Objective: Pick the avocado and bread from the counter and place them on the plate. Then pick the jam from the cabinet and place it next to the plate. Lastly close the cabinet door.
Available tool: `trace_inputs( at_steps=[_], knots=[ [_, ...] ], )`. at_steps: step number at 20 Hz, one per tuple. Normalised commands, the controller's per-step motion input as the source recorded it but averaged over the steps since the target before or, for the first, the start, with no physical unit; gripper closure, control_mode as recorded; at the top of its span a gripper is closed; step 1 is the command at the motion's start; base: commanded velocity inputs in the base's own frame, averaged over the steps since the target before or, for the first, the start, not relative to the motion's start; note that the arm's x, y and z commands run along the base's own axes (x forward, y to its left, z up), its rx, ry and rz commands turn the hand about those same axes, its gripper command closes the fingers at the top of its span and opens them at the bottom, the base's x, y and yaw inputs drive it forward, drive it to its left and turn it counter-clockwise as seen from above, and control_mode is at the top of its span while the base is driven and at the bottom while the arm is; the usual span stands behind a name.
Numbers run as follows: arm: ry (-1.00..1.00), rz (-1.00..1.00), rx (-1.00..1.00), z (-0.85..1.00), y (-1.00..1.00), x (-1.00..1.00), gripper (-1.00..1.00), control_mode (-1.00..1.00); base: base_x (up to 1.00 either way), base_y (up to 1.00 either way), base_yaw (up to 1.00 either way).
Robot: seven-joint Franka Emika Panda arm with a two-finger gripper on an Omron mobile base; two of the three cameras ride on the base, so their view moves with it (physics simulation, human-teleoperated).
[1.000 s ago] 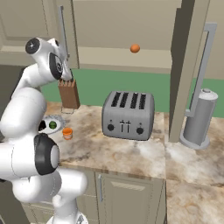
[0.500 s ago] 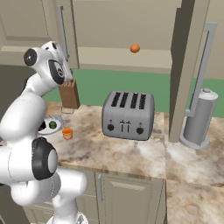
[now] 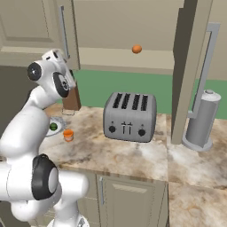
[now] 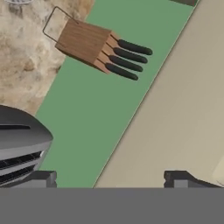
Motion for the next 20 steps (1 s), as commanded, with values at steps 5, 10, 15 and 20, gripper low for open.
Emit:
trace_inputs(
  at_steps=[5,10,15,20],
  knots=[
    [0.0,0.0,-0.01,0.0,-0.04,-0.76,-1.0,-1.0,0.0,0.0,0.0],
    [-0.08,0.0,0.01,0.08,-0.43,-0.99,-1.0,-1.0,0.0,0.0,0.0],
    [-0.09,0.0,0.1,0.04,-0.67,-0.88,-1.0,-1.0,0.0,0.0,0.0],
    [-0.02,-0.04,0.11,0.0,-0.8,-0.76,-1.0,-1.0,0.0,0.0,0.0]
  ],
)
